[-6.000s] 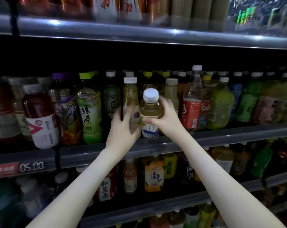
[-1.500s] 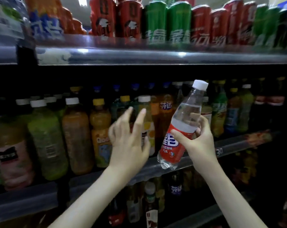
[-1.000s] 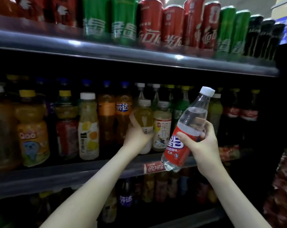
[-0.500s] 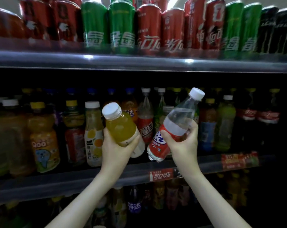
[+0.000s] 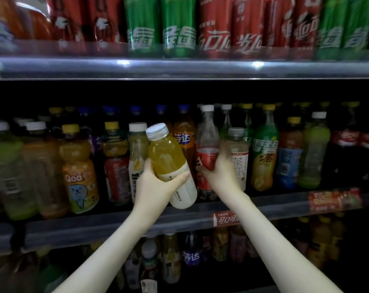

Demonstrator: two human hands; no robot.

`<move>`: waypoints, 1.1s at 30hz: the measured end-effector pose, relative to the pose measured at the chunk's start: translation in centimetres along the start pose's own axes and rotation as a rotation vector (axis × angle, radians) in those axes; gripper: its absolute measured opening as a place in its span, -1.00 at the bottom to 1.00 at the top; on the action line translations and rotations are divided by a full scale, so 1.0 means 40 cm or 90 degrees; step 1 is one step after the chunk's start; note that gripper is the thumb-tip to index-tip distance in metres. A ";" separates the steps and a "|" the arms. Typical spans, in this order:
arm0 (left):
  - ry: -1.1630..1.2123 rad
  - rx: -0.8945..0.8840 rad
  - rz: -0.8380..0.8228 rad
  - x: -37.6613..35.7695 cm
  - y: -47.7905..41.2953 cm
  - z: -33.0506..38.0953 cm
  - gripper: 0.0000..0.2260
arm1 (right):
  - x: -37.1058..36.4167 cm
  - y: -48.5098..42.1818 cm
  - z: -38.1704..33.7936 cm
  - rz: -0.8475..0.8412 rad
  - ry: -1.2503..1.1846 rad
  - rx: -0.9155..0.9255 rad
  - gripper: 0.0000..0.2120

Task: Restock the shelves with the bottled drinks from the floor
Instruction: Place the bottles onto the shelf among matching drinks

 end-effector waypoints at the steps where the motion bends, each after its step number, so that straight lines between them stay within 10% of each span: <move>1: 0.000 0.001 -0.003 0.000 -0.001 0.000 -0.55 | -0.006 0.006 0.009 -0.016 0.009 -0.005 -0.11; 13: 0.045 0.021 -0.063 -0.001 -0.004 0.011 -0.58 | 0.032 0.083 -0.038 0.077 0.102 0.102 -0.50; 18: -0.022 0.001 -0.112 0.010 0.048 0.009 -0.50 | 0.064 0.174 -0.130 -0.187 -0.222 0.057 -0.57; 33: -0.175 0.265 -0.272 0.038 0.352 -0.259 -0.31 | -0.116 0.454 0.074 -0.421 -0.137 -0.271 -0.41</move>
Point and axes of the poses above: each hand's wrist, its own y-axis away from the middle knuckle, its own x-axis out of the back of the hand, z = x × y, the point moved 2 cm from there along -y, towards the middle knuckle, and after that the axes turned 4 degrees about -y, right-handed, at the moved point
